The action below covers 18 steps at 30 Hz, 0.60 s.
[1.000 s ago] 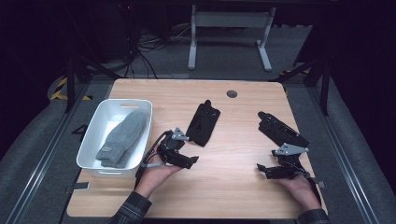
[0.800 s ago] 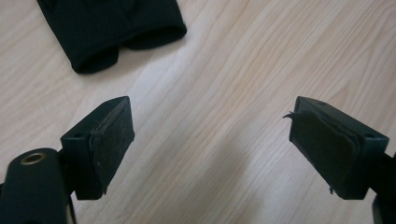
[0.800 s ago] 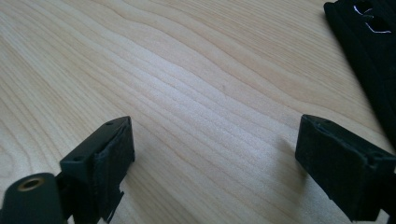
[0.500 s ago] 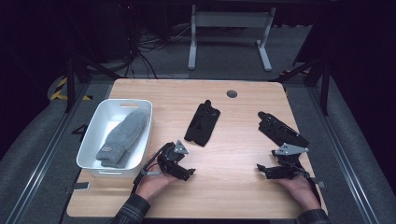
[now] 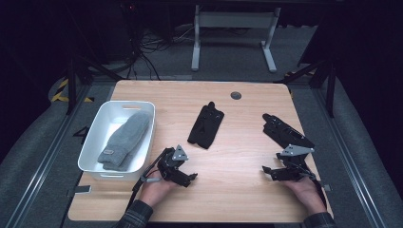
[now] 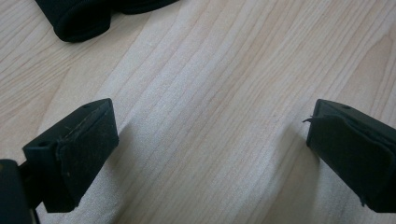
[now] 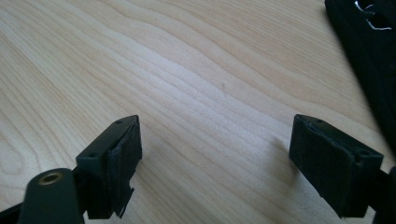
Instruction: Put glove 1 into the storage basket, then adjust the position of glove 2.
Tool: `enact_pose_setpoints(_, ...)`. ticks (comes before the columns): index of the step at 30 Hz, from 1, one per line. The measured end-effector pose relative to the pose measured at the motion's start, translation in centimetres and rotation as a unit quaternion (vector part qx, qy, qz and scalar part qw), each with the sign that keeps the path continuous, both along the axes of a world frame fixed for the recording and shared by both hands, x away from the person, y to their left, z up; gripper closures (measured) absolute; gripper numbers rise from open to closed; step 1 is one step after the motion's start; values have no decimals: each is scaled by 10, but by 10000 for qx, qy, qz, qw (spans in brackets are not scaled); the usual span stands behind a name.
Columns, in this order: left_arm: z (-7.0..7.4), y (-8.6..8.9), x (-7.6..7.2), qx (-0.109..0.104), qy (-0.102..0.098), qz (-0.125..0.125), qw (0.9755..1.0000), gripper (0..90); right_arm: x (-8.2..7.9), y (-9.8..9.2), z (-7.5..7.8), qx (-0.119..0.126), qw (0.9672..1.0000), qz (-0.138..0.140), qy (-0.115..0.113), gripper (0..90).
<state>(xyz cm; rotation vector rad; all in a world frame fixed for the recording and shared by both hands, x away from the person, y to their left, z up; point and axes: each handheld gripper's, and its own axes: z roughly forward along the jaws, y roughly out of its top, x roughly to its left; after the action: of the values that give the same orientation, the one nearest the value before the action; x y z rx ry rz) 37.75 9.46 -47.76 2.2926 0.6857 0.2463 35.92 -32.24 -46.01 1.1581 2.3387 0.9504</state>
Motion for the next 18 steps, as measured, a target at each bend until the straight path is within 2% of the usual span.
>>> enact_pose_setpoints(4,0,0,0,7,-6,14,10000,27,7,-2,14,76,9998,-22,-174,287)
enact_pose_setpoints(7,0,-1,0,16,5,49,10000,17,16,-6,25,62,9995,-62,-307,431)
enact_pose_setpoints(9,0,-1,0,25,5,70,10000,10,22,-11,30,136,9994,-117,-306,591)
enact_pose_setpoints(11,0,-1,0,26,8,63,10000,8,29,-17,32,89,9988,-302,-373,746)
enact_pose_setpoints(14,0,-1,1,33,8,62,10000,3,36,-29,34,78,9983,-465,-355,896)
enact_pose_setpoints(18,0,-1,1,34,9,58,10000,2,42,-44,33,46,9978,-601,-267,900)
